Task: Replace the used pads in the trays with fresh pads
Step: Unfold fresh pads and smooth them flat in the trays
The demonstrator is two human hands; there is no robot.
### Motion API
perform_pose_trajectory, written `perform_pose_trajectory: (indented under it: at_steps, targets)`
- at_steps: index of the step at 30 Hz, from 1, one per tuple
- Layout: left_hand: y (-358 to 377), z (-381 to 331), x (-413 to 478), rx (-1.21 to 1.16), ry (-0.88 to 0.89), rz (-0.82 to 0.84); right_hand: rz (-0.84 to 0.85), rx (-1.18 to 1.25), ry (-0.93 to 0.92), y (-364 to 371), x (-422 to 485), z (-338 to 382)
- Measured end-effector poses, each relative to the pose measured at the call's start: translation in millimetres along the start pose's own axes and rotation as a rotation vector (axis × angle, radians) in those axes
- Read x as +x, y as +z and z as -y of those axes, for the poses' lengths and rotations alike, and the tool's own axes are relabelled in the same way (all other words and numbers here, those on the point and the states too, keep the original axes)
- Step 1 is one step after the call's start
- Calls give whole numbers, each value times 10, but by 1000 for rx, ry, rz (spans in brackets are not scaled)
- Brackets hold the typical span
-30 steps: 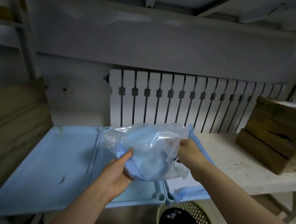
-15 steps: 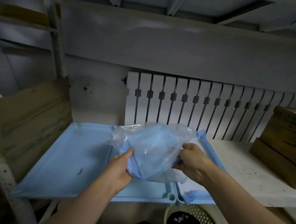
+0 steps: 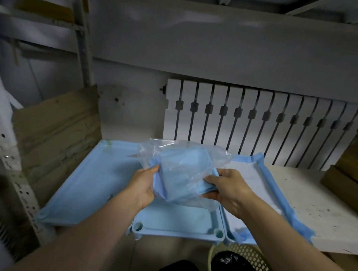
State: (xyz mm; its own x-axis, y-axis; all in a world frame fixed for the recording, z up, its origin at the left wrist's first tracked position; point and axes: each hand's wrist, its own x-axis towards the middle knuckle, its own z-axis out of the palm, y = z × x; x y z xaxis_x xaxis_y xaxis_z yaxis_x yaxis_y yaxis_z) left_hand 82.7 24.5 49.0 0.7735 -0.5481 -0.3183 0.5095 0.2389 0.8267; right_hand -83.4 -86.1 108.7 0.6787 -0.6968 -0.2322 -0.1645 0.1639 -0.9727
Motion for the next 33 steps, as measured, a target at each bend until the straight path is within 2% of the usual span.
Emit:
perform_pose_trajectory:
  at_steps: [5,9,15,19,20,21,22,24,25,26,27,28,29,30,33]
  targets:
    - [-323,-191,156,-85,3,-20,-26,19,36,-108,3,17]
    - [-473,-235,268,-110,27,-48,24,-49,78,-127,-5,-44]
    - [-716,-198,505,-69,75,-274,50,-120,54,16,82,-88]
    - [-939,-314,620,-228,-39,-420,66,-237,56,-19,128,-148]
    - [-1085,-335,764,-122,-99,-530,49,-251,67,-27,149,-177]
    - [-1222,-305,887,180,-60,-618,11,-251,78,-64,162,-199]
    - [-1372,-298,1024,432,-25,-621,-31,-241,92,-98,190,-233]
    - [-1478,-370,1062,708,16,-675,-90,-192,126,-129,255,-302]
    - [-1446,-415,961,801,113,-670,-102,-147,143,-124,282,-330]
    - [-1370,-451,827,607,152,-694,-107,-88,159,-106,313,-351]
    - [-1284,-520,715,158,129,-700,-100,-25,170,-84,344,-375]
    - [-1224,-573,636,-155,131,-598,-81,32,177,-62,369,-401]
    - [-1204,-557,527,-237,132,-503,-47,56,189,-46,389,-428]
    - [-1188,-587,489,-245,158,-487,-24,21,210,-44,401,-461]
    - [-1171,-598,449,-280,149,-374,-23,-218,258,-95,406,-545]
